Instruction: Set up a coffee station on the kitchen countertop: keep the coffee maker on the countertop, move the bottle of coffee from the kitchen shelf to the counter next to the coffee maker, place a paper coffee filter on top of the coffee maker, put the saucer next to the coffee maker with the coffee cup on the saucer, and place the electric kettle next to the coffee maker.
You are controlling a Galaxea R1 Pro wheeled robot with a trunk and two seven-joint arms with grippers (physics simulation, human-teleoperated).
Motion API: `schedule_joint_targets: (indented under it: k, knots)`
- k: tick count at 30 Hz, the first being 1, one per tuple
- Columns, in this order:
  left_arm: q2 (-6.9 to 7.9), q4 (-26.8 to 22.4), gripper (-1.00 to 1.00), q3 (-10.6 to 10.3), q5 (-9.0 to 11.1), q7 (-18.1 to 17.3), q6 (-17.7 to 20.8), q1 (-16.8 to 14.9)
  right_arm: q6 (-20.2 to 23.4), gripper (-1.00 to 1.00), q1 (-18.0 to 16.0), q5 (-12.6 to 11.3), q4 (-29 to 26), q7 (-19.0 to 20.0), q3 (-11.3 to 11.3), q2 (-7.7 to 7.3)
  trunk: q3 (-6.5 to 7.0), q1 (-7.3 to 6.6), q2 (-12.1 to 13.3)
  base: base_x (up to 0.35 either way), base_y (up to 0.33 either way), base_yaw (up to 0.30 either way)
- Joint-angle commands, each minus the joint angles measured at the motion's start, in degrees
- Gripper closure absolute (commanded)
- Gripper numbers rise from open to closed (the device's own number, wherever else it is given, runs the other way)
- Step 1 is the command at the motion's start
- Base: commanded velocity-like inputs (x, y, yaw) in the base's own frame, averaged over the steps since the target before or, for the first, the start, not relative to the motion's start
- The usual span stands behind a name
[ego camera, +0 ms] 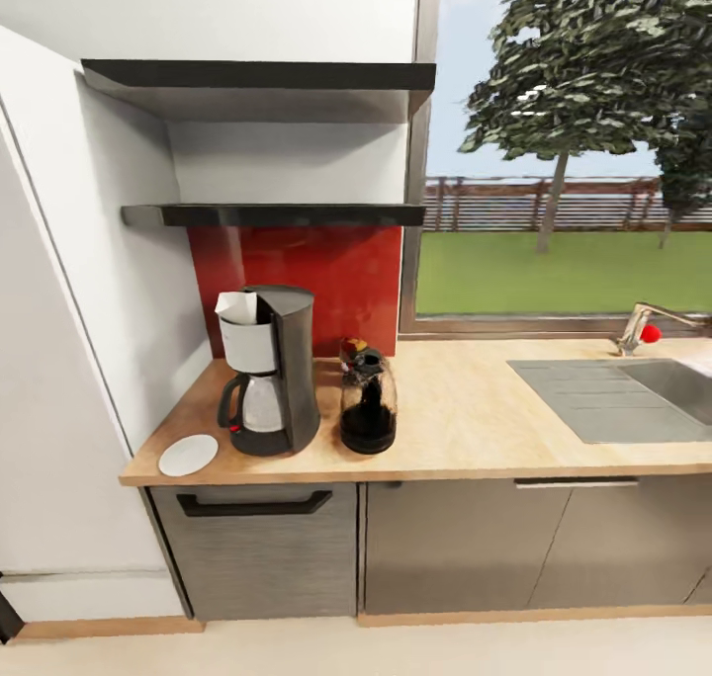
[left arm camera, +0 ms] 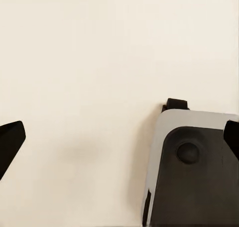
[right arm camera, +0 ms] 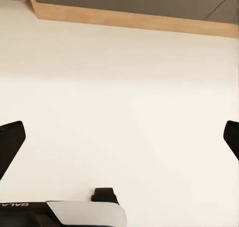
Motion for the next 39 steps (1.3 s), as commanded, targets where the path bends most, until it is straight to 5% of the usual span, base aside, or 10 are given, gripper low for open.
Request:
schedule_joint_targets:
  k: [1, 24, 31, 39]
  knots:
    - [0.02, 0.25, -1.0, 0.47, -0.61, 0.23, -0.22, 0.0, -0.19, -1.0, -0.07, -0.37, 0.08, -0.32, 0.41, -0.01, -0.13, 0.02, -0.09, 0.0, -0.18, -0.3]
    - [-0.06, 0.62, -1.0, 0.46, -0.62, 0.71, -0.07, 1.14, -0.11, -1.0, -0.07, -0.26, 0.8, -0.55, 0.13, -0.34, -0.87, 0.02, -0.09, 0.124, -0.252, -0.292]
    - [-0.08, 0.62, -1.0, 0.46, -0.62, 0.71, -0.04, 1.2, -0.09, -1.0, -0.07, -4.02, 6.19, -0.76, -1.14, -0.73, -0.93, 0.02, -0.09, 0.173, -0.251, -0.292]
    - [-0.24, 1.36, -1.0, 0.46, -0.62, 0.71, -0.04, 1.21, -0.01, -1.0, -0.07, -4.82, 7.62, -0.79, -1.32, -0.73, -0.94, 0.02, -0.09, 0.174, -0.251, -0.299]
